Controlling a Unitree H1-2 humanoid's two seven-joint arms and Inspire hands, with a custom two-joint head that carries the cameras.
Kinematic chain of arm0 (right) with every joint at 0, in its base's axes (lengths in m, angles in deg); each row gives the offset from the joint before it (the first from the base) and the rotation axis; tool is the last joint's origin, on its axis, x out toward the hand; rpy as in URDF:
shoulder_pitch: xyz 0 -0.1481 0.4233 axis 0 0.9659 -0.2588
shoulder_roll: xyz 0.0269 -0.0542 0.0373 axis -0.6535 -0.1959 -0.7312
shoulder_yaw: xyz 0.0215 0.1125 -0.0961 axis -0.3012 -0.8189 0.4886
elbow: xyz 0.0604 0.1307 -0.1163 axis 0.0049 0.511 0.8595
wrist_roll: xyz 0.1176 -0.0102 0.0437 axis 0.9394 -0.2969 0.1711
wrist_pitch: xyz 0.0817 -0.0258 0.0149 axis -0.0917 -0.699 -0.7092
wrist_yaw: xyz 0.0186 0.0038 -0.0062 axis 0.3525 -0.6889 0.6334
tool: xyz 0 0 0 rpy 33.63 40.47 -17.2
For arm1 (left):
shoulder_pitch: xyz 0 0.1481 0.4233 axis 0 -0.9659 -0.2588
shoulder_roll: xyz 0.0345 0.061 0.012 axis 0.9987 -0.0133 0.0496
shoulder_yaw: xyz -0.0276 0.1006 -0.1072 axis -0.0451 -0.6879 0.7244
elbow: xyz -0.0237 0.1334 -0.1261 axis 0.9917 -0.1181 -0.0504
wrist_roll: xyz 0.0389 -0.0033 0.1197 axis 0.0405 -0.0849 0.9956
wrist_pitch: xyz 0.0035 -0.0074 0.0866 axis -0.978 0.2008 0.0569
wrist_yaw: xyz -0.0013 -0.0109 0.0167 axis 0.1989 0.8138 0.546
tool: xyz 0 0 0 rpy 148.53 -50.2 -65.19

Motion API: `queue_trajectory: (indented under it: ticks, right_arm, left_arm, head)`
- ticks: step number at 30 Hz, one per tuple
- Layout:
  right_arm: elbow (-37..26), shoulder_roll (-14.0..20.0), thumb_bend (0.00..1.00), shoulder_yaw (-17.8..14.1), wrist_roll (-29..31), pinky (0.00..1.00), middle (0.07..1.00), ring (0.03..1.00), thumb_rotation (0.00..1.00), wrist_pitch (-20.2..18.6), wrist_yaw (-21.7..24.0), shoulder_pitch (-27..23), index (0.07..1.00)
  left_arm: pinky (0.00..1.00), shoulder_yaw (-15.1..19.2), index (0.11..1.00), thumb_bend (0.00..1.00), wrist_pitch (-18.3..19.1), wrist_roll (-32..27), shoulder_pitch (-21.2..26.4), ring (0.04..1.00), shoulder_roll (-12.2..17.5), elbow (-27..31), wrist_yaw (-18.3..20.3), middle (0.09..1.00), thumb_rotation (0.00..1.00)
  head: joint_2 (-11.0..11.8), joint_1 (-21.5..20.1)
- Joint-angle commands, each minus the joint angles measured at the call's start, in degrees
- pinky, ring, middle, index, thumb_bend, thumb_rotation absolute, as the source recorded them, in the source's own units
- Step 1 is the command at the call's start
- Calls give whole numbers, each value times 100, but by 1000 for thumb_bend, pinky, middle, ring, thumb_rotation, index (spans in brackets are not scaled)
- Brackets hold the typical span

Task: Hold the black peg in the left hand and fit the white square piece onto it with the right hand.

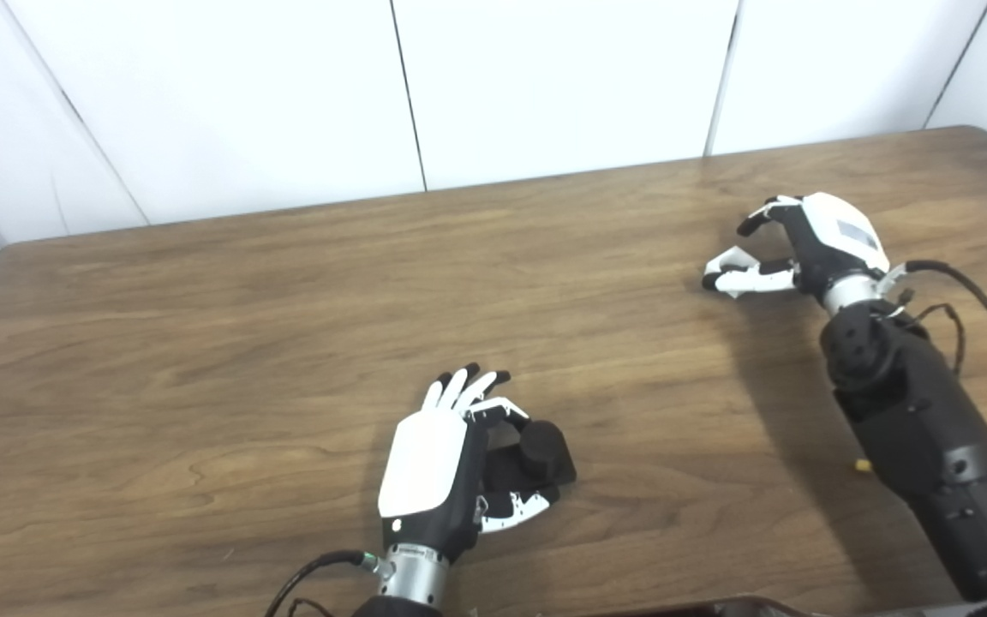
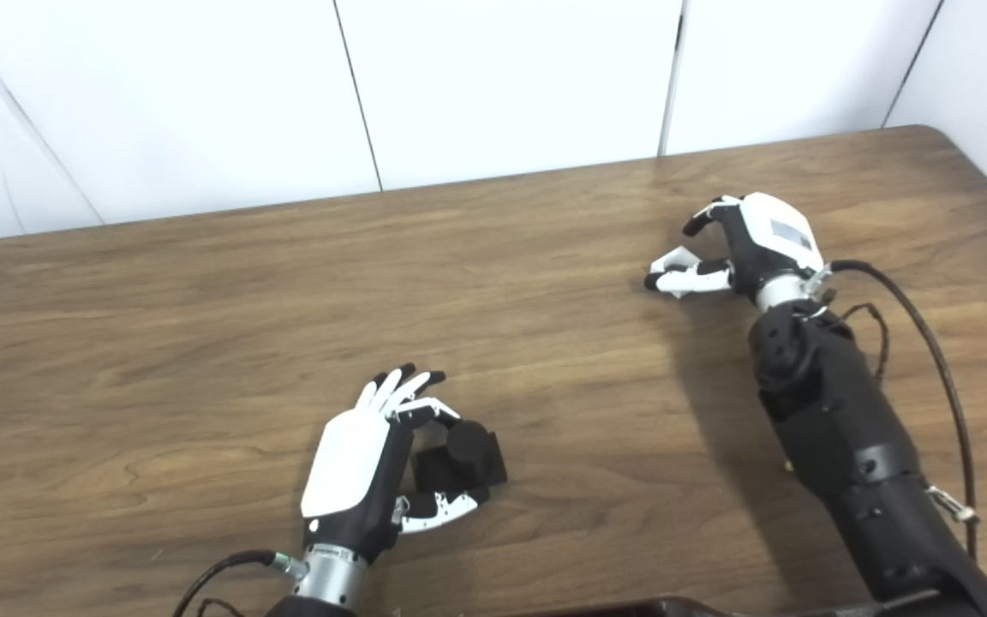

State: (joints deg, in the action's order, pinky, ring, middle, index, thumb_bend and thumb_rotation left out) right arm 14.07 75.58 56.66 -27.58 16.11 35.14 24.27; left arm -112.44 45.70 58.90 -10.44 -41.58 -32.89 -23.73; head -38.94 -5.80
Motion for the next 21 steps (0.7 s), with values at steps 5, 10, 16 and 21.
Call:
queue_trajectory:
  ticks: [5,10,16,21]
  right_arm:
    - [8,-8,927,7,-138,929,891,961,439,-22,-303,-299,684]
    - [114,-35,935,34,-143,935,895,967,447,-45,-361,-311,676]
    - [175,-8,939,77,-131,931,894,966,447,7,-376,-328,669]
    - [243,12,935,71,-96,927,896,970,432,30,-392,-333,661]
  left_arm:
    - [982,62,490,517,-17,64,-374,963,-42,-38,-89,878,79]
    - [994,71,490,517,-14,48,-370,966,-44,-37,-85,881,78]
    - [991,58,490,517,-22,74,-368,964,-52,-42,-111,878,78]
    - [999,48,490,517,7,79,-376,969,-69,-44,-98,882,79]
  head:
    - [-10,-19]
    - [-6,-26]
    - [-18,-43]
    - [-17,-59]
